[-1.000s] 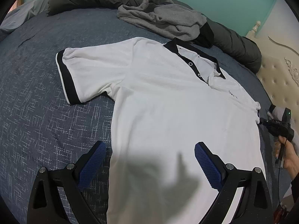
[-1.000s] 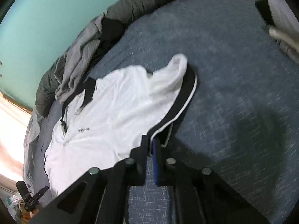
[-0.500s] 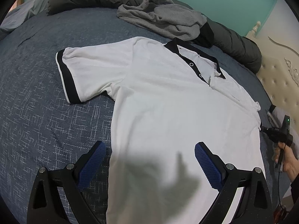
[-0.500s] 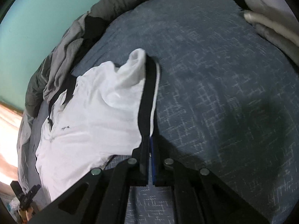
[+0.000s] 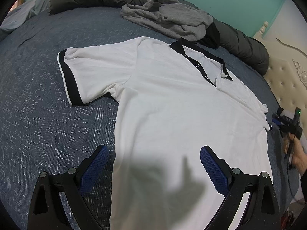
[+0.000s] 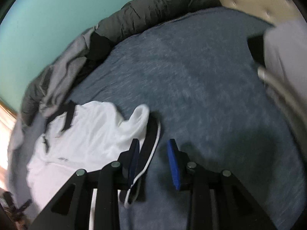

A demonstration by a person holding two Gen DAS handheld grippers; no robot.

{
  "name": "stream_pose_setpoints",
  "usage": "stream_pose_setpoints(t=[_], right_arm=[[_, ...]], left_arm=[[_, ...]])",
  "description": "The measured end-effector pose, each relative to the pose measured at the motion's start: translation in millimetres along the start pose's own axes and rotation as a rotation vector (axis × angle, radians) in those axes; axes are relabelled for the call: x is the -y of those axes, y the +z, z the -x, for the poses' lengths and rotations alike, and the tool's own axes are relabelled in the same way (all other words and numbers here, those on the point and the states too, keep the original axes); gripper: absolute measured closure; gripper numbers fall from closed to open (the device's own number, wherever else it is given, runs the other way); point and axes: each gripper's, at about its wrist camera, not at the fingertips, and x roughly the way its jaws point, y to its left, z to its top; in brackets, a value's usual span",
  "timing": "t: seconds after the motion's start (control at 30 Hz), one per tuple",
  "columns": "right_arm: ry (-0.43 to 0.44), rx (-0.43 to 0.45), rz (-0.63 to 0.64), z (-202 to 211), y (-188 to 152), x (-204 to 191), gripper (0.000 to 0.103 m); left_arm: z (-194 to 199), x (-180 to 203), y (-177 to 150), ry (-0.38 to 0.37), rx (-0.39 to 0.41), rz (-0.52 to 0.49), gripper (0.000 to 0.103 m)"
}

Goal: Fold clothes

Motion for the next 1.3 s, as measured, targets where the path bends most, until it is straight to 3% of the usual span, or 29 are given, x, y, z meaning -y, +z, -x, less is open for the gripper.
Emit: stream_pose_setpoints(t=[0.27, 0.6, 0.93, 1.07, 1.2, 1.3], right_arm=[[-0.102, -0.033, -0.036, -38.4, 24.3, 4.1, 0.072], [-0.004, -0.028, -0.039, -53.5, 27.4, -14.7, 0.072], [0.011, -0.086, -0.028, -62.5, 20.7, -18.8, 0.072], [0.030, -0.081, -0.001, -62.0, 21.3, -28.1, 0.096], [0.067, 0.035, -0.031, -35.1, 25.9, -24.1, 0.101], [0.007, 0.072, -0.105, -20.3, 30.5, -4.8, 0.102]], left_arm=[[-2.4, -1.1, -0.4, 0.004, -0.006, -0.001, 0.004], [-0.9, -1.3, -0.9, 0.003, -0.005, 0.005, 0.004], [-1.0, -0.8, -1.4, 0.003, -0.007, 0.005, 0.004], [-1.5, -1.2, -0.9, 0.004, -0.007, 0.005, 0.004], [-2.0, -2.2, -0.5, 0.002, -0.010, 0.005, 0.004], [-0.7, -2.7, 0.5, 0.001, -0.006, 0.005, 0.004]])
